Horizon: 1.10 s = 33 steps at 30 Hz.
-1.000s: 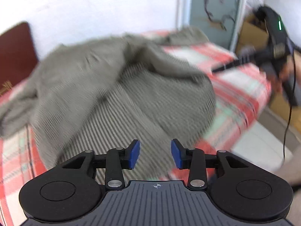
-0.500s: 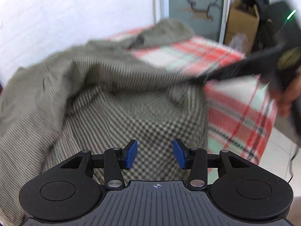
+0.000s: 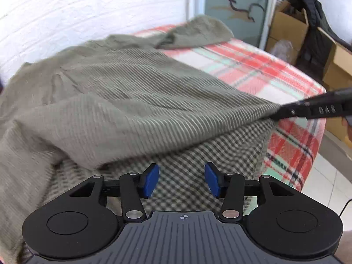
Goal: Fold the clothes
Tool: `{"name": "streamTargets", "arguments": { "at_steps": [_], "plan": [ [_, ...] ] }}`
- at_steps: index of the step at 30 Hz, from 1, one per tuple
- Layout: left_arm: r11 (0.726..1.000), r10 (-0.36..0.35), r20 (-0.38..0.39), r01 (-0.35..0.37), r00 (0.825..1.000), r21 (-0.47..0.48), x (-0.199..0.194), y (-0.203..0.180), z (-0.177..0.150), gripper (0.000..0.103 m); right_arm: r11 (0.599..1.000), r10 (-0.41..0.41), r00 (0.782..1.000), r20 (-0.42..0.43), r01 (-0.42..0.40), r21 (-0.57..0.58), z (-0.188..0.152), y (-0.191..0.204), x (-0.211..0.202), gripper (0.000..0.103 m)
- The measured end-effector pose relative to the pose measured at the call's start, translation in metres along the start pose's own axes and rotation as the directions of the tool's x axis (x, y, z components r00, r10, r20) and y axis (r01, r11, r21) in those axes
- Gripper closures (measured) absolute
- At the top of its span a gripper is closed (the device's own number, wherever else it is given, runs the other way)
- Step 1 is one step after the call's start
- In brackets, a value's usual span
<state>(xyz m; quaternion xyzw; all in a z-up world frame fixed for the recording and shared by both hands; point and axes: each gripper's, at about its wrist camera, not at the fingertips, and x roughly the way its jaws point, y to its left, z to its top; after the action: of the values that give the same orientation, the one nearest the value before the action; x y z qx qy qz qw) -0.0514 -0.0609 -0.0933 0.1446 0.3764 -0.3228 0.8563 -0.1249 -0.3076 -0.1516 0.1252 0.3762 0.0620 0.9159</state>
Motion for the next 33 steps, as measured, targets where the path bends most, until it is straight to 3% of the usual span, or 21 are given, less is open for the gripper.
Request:
{"name": "streamTargets", "arguments": {
  "at_steps": [2, 5, 8, 12, 17, 24, 27, 28, 29, 31, 33],
  "plan": [
    [0.999, 0.034, 0.039, -0.033, 0.999, -0.02, -0.019, 0.007, 0.0, 0.038, 1.0, -0.002, 0.998, 0.065, 0.003, -0.023, 0.007, 0.002, -0.018, 0.053],
    [0.989, 0.146, 0.087, -0.146, 0.985, -0.01, -0.045, 0.017, -0.007, 0.031, 0.997, 0.041, 0.989, 0.141, -0.031, -0.072, 0.018, 0.01, -0.042, 0.053],
    [0.953, 0.299, 0.081, -0.302, 0.951, 0.03, -0.058, 0.03, -0.016, 0.03, 0.984, 0.135, 0.977, 0.163, -0.112, -0.141, 0.028, 0.024, -0.044, 0.046],
    [0.883, 0.467, 0.011, -0.466, 0.884, 0.061, -0.061, 0.054, -0.032, 0.03, 0.952, 0.238, 0.966, 0.098, -0.212, -0.219, 0.034, 0.054, -0.017, 0.045],
    [0.837, 0.541, -0.044, -0.533, 0.84, 0.125, -0.05, 0.069, -0.051, 0.03, 0.908, 0.33, 0.944, 0.024, -0.311, -0.28, 0.032, 0.091, 0.007, 0.045],
    [0.766, 0.635, -0.103, -0.607, 0.766, 0.211, -0.034, 0.091, -0.077, 0.03, 0.903, 0.342, 0.939, -0.04, -0.34, -0.264, 0.033, 0.112, 0.02, 0.045],
    [0.765, 0.636, -0.091, -0.61, 0.767, 0.207, -0.027, 0.097, -0.078, 0.038, 0.893, 0.338, 0.939, -0.058, -0.34, -0.295, 0.03, 0.123, 0.023, 0.043],
    [0.772, 0.628, -0.096, -0.602, 0.772, 0.204, -0.027, 0.1, -0.078, 0.062, 0.891, 0.334, 0.941, -0.061, -0.336, -0.305, 0.03, 0.127, 0.025, 0.042],
    [0.782, 0.617, -0.108, -0.591, 0.78, 0.199, -0.028, 0.102, -0.078, 0.102, 0.889, 0.329, 0.942, -0.063, -0.332, -0.316, 0.029, 0.13, 0.027, 0.042],
    [0.787, 0.615, -0.125, -0.595, 0.779, 0.164, -0.03, 0.107, -0.078, 0.103, 0.887, 0.313, 0.947, -0.071, -0.319, -0.334, 0.029, 0.134, 0.031, 0.042],
    [0.816, 0.578, -0.098, -0.572, 0.81, 0.081, -0.047, 0.111, -0.078, 0.103, 0.885, 0.292, 0.953, -0.081, -0.301, -0.355, 0.028, 0.137, 0.036, 0.042]
  ]
}}
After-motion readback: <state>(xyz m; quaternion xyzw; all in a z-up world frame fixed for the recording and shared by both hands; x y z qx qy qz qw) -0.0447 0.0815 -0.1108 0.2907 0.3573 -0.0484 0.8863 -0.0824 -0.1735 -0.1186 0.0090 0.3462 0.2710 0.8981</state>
